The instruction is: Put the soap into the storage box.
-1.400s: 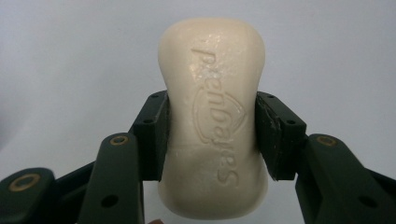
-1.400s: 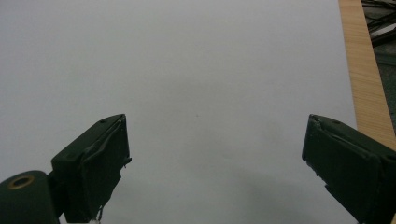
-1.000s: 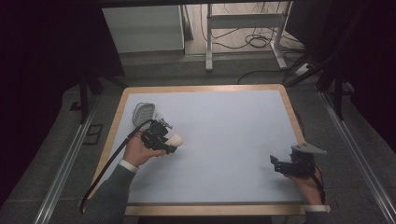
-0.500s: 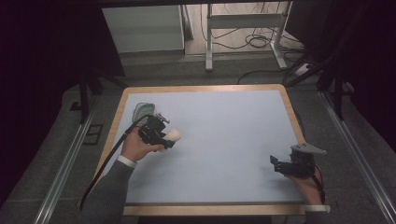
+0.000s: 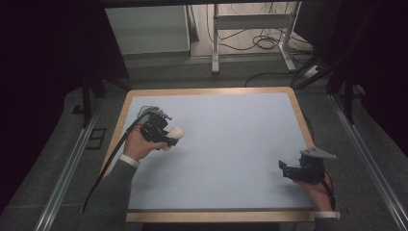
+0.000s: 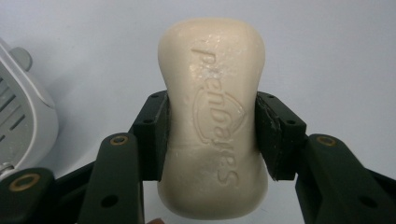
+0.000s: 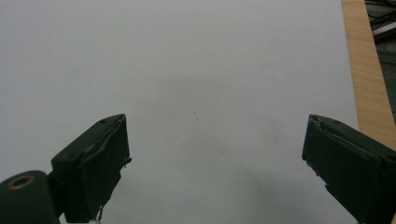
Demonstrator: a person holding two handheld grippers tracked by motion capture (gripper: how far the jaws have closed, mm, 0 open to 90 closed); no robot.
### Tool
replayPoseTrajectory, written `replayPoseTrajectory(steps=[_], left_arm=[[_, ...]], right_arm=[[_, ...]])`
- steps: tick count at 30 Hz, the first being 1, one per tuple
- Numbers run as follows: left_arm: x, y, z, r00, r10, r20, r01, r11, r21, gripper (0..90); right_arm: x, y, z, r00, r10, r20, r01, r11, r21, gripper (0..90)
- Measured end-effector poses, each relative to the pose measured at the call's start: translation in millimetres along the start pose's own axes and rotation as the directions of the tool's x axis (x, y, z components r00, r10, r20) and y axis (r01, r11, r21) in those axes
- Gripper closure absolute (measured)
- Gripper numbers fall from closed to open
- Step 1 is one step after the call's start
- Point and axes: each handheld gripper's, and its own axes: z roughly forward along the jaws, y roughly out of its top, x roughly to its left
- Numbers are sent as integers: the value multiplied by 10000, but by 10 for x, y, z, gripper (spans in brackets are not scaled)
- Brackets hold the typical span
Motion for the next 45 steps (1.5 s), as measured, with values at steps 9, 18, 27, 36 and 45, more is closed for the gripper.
replayPoseTrajectory(steps=[9, 18, 27, 36, 45], left_arm=[[56, 76, -38, 9998, -36, -212, 35, 10000, -39, 495], [118, 130, -62, 9993, -160, -329, 158, 9999, -51, 495], [225, 158, -73, 9979, -464, -462, 459, 9989, -108, 495], [275, 197, -104, 9970, -537, -560, 530, 9985, -139, 495], [329, 215, -121, 9956, -702, -623, 689, 9974, -219, 495]], right_arm=[[-9, -7, 7, 10000, 31, 48, -31, 10000, 50, 73], [-25, -12, 5, 10000, 48, 66, -49, 10000, 44, 73], [-33, -14, 5, 10000, 72, 68, -72, 10000, 68, 73], [-40, -17, 8, 9999, 110, 73, -110, 9999, 86, 73], [-46, -19, 7, 9999, 112, 85, -113, 9999, 93, 73]])
